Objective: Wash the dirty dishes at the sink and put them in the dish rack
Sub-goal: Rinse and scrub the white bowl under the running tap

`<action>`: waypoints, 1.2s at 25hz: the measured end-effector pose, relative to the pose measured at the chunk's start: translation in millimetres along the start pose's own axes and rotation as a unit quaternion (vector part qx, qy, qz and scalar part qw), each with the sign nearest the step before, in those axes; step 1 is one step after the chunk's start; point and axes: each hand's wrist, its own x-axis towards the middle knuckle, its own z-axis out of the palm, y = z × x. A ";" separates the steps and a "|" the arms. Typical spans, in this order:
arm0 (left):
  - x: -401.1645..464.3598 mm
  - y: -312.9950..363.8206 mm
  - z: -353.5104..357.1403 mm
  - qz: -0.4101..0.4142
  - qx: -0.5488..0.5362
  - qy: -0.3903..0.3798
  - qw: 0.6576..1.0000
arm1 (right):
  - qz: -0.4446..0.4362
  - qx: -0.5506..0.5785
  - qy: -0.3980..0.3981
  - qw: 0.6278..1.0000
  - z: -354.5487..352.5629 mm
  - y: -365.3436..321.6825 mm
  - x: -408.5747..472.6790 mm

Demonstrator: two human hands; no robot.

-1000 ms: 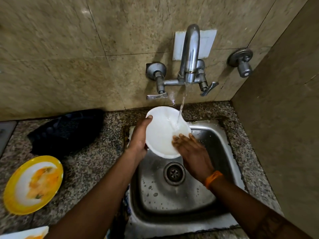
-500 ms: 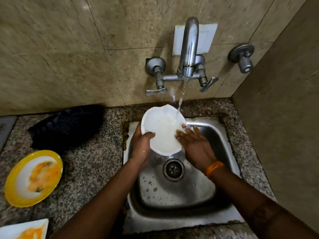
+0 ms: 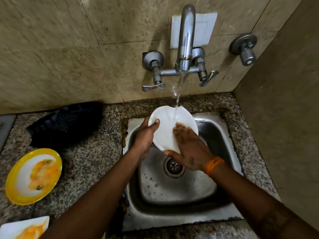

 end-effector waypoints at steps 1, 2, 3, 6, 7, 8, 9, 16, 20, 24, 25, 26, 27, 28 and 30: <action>2.1 5.6 2.2 -0.009 0.020 -0.027 0.999 | 0.013 0.070 -0.001 0.997 -1.9 -6.3 10.4; 4.4 10.1 4.5 -0.014 0.038 -0.054 0.998 | 0.018 0.138 0.008 0.990 -4.6 -16.0 18.8; 5.4 12.5 4.8 -0.014 0.043 -0.068 0.997 | 0.003 0.188 0.021 0.982 -8.8 -28.4 22.1; 11.0 27.5 -1.2 0.004 0.033 -0.051 0.998 | -0.088 0.237 -0.001 0.968 -16.3 -51.1 2.8; 11.2 34.7 -7.1 0.009 0.029 -0.039 0.999 | -0.103 0.231 -0.020 0.967 -18.7 -47.8 -5.3; 13.0 40.6 -14.5 0.007 0.037 -0.031 0.999 | -0.108 0.195 -0.004 0.975 -20.6 -36.7 -9.5; 14.2 46.4 -21.6 0.003 0.050 -0.028 0.998 | -0.098 0.120 0.038 0.987 -20.4 -21.6 -8.3; -0.3 35.5 -14.5 -0.007 0.186 -0.087 0.979 | -0.017 0.136 0.110 0.984 -36.4 -26.9 44.9; -2.2 15.9 -17.5 0.002 0.199 -0.115 0.973 | -0.182 0.099 0.098 0.974 -30.3 -45.3 41.2; 3.7 25.8 -18.9 0.028 0.228 -0.112 0.967 | 0.055 0.056 0.096 0.992 -43.6 5.0 31.5; 2.3 31.1 -17.0 0.033 0.232 -0.123 0.964 | 0.063 0.057 0.096 0.992 -41.3 9.8 28.1; 1.3 35.2 -16.7 0.034 0.239 -0.141 0.960 | 0.057 0.076 0.096 0.991 -39.2 13.0 24.7; 2.6 40.1 -16.4 0.032 0.249 -0.163 0.954 | 0.048 0.120 0.094 0.987 -37.8 17.1 22.6; 6.2 46.4 -16.9 0.027 0.264 -0.191 0.945 | 0.044 0.183 0.086 0.978 -41.1 20.5 19.7; 19.4 59.7 -14.1 0.042 0.312 -0.234 0.920 | 0.071 0.366 0.046 0.927 -50.1 29.7 16.0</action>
